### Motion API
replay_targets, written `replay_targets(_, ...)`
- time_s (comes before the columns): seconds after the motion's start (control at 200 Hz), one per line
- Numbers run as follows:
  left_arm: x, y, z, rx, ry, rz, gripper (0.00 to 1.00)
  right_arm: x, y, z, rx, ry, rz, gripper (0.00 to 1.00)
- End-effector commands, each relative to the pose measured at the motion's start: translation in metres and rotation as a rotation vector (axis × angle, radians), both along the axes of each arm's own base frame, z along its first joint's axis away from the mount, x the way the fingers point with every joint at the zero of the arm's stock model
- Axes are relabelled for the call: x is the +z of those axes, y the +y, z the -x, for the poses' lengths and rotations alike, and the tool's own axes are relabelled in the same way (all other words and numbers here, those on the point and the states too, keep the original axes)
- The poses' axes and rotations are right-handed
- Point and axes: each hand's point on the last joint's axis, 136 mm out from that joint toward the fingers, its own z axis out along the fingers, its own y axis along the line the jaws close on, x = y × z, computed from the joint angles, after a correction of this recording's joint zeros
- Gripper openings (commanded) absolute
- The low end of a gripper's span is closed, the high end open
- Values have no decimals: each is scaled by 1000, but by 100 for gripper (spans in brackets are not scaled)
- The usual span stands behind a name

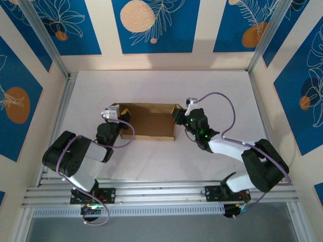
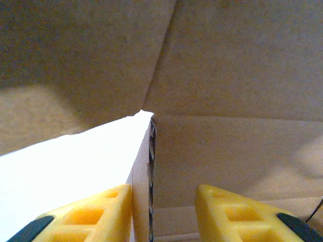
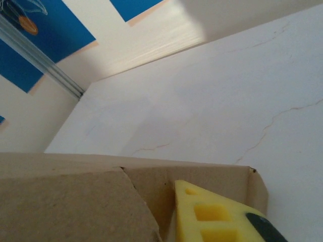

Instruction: Fold the paper box

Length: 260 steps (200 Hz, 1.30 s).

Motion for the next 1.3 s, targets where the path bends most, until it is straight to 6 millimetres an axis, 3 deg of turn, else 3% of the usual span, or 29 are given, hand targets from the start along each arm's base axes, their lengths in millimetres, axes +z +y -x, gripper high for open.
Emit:
replay_targets(0.0, 6, -16, 7, -68, -11, 28, 37, -16, 16, 9, 17, 122, -117, 23)
replay_targets(0.27, 8, -16, 7, -66, -14, 34, 38, -19, 25, 10, 38, 127, -147, 34)
replay_targets(0.425, 16, -15, 5, -55, -34, 39, 38, -8, 36, 8, 95, 108, -110, 43)
replay_targets(0.57, 17, -11, 4, -32, -37, 43, 38, -16, 24, 1, 33, 130, 38, 53)
replay_targets(0.71, 12, -7, 4, -12, -25, 37, 38, -33, 2, -11, -17, 167, 158, 54)
replay_targets(0.895, 13, -4, 4, 2, -29, 32, 37, -61, -18, -23, -40, 251, 247, 45)
replay_targets(1.025, 12, -5, 2, -1, -29, 28, 37, -79, -9, -26, 12, 321, 216, 32)
replay_targets(1.145, 11, -10, 1, -25, -20, 41, 36, -74, 9, -26, 50, 326, 143, 20)
replay_targets(1.296, 9, -12, 2, -42, -11, 54, 36, -54, 25, -27, 51, 331, 38, 18)
